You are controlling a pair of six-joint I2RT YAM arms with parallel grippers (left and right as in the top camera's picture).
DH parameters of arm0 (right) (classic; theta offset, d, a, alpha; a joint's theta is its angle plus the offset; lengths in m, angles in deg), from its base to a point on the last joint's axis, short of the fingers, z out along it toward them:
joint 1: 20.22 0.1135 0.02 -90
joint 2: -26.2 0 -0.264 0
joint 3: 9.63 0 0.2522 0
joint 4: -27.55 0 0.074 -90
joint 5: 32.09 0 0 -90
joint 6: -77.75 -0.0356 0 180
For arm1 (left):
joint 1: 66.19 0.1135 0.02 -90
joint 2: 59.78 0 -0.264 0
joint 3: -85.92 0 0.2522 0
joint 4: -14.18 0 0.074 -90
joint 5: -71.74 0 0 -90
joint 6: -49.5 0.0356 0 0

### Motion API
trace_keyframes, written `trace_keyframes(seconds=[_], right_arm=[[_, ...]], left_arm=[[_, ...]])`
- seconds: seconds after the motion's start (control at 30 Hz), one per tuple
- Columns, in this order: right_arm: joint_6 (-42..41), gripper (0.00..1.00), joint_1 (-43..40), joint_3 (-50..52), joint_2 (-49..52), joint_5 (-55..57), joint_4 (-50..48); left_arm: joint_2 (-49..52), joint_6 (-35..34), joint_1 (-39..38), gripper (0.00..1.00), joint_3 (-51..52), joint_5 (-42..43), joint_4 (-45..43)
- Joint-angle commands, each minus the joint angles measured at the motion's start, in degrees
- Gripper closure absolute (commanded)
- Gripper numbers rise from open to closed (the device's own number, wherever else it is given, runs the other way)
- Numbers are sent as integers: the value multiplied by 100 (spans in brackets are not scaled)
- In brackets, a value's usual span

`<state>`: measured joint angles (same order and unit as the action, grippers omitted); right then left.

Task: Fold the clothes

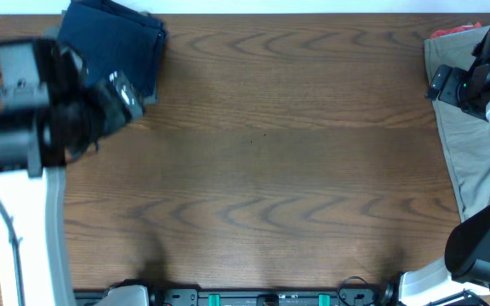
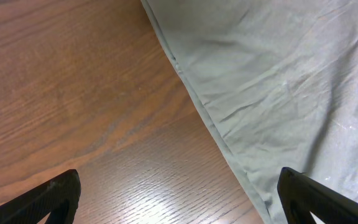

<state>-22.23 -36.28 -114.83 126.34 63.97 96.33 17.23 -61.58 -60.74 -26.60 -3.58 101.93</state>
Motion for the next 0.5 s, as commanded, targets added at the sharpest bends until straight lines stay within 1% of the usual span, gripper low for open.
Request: trace_keyframes(seconds=[0.0,0.1,0.27,0.4,0.47], right_arm=[[61,1,-26,-59,26,55,0],[63,1,-26,-59,26,57,0],[61,1,-26,-59,26,55,0],[61,1,-26,-59,26,55,0],[61,1,-26,-59,26,55,2]], left_arm=[[-417,352,-195,2,227,-11,282],[-822,411,-391,2,610,-11,463],[-1547,361,-658,2,1698,-13,498],[-1886,238,-682,2,2422,-13,831],[-1917,238,-682,2,2586,-17,975]])
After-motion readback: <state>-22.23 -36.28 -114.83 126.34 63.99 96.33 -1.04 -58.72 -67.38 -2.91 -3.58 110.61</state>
